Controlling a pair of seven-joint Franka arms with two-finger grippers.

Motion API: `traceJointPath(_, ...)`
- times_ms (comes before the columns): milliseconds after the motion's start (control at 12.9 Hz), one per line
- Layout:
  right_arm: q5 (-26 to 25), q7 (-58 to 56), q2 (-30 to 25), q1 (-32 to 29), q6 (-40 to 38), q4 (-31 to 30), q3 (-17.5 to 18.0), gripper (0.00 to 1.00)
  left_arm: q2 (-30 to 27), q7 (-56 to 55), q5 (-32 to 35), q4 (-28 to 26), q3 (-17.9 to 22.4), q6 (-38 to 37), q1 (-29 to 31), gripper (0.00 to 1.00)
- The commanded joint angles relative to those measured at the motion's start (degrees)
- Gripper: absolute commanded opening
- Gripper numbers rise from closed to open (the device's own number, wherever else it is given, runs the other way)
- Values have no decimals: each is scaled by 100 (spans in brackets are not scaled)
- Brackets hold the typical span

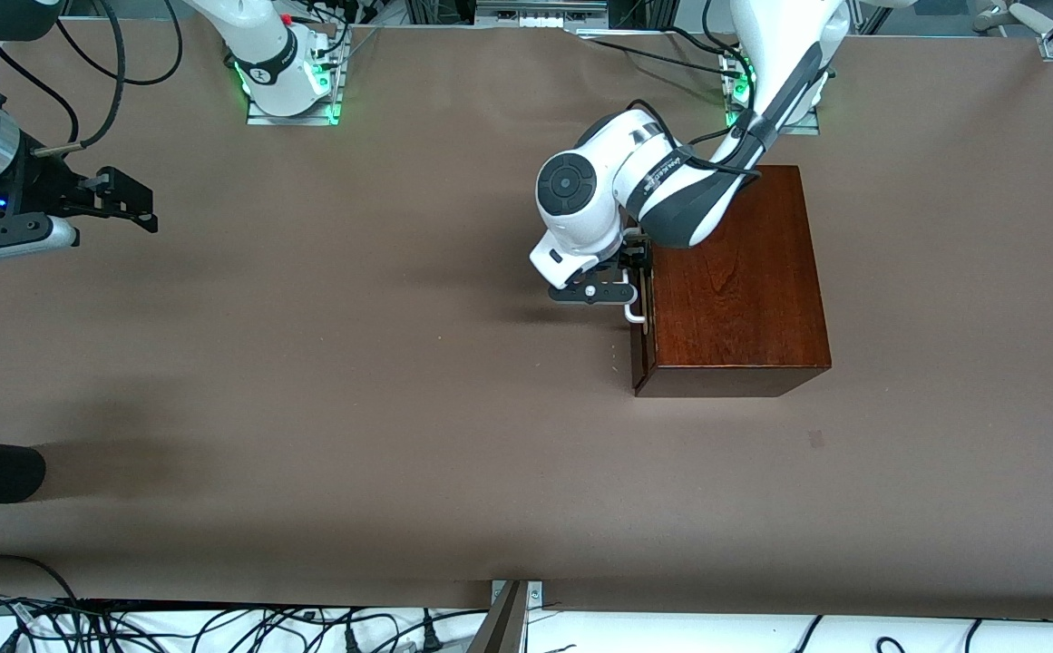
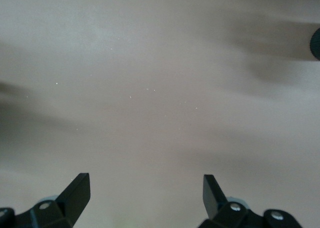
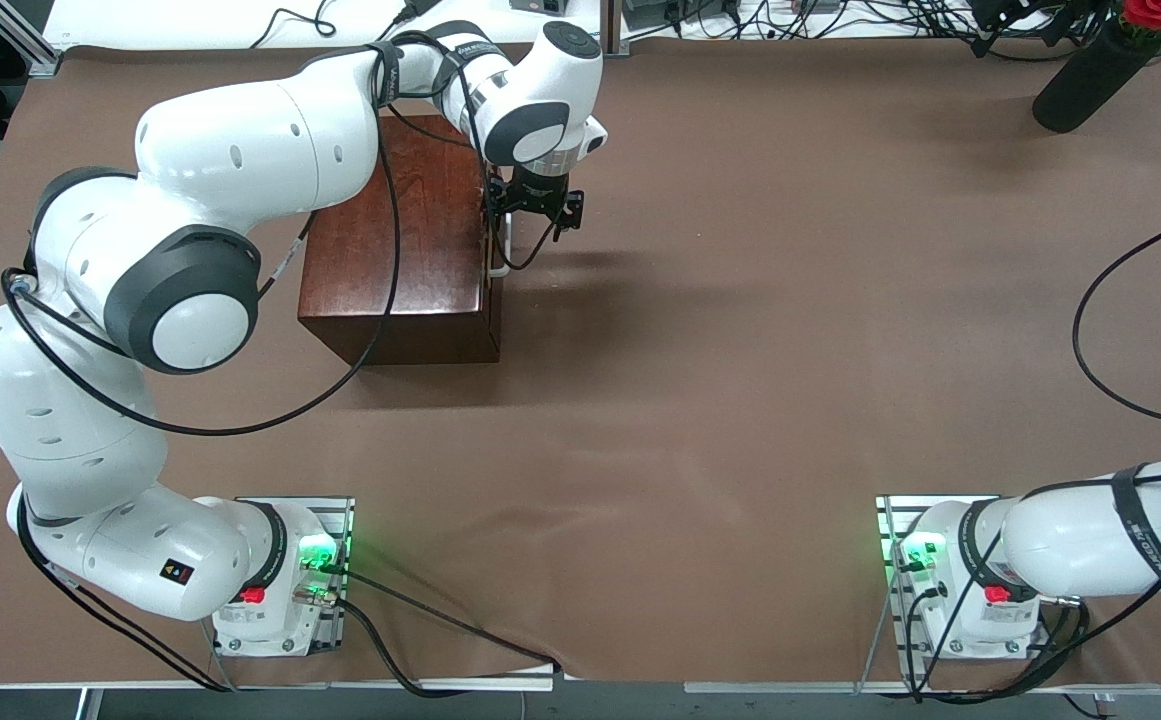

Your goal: Open drawer, take yellow block, close drawer

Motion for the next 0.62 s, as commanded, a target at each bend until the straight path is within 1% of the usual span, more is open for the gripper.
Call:
traceJointPath(0, 6, 65, 35, -5, -39, 98, 26, 100, 171, -113, 258, -49, -2, 3, -1, 100)
traceJointPath(232, 6, 65, 35, -5, -47, 98, 26, 100, 268, -174, 275, -31, -11, 205, -141, 100)
traceJointPath(542, 6, 65, 35, -5, -56, 98, 26, 100, 303, -324, 284, -14, -2, 231, -194, 100)
